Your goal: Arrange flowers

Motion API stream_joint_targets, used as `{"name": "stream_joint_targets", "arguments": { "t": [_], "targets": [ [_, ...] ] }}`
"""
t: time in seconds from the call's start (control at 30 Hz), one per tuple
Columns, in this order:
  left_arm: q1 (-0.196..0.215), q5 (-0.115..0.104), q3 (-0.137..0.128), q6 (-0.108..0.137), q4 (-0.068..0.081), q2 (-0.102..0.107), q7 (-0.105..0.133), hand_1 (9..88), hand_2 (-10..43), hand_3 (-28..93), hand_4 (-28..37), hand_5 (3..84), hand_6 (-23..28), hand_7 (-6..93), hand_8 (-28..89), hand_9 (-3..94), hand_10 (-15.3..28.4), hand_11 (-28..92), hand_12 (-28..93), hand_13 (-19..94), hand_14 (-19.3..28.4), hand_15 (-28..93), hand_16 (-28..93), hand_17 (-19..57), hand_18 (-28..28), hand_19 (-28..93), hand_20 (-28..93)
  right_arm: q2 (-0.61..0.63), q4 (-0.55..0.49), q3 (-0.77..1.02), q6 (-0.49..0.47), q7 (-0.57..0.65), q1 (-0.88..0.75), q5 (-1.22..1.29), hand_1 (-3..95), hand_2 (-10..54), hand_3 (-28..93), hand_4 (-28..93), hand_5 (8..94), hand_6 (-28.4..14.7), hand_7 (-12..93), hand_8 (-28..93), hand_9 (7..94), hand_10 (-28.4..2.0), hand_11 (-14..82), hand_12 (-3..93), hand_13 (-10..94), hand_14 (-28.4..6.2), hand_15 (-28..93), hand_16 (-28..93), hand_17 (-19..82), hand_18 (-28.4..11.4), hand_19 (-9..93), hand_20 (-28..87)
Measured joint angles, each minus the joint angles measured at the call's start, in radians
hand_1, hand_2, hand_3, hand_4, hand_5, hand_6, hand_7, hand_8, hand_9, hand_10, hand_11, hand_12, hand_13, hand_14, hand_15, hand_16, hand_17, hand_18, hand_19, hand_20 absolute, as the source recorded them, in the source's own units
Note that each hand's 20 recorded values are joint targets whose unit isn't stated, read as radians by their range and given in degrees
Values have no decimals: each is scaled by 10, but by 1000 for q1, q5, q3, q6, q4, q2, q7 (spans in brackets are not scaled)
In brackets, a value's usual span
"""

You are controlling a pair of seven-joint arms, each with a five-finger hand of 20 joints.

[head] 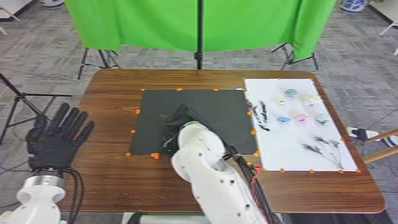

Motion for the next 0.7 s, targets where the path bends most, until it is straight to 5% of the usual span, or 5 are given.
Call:
{"name": "stream_joint_targets", "arguments": {
  "t": [0.3,0.7],
  "targets": [
    [-11,0,21,1,0,14,-2,255,127,704,-283,411,71,73,-73,357,132,95,97,257,123,156,-30,-28,141,242,144,-66,38,-26,12,-10,-4,-99,563,-95,718,-143,615,-64,556,154,766,-149,318,506,711,-123,619,458,409,-284,931,405],
    [-9,-2,9,-5,1,7,0,255,126,701,-283,412,71,74,-69,354,135,92,105,255,130,163,-19,-29,140,245,143,-31,22,-51,2,-12,-15,-73,525,-95,701,-191,545,-78,596,127,699,-178,392,484,684,-170,678,377,398,-284,932,412]
  ]
}}
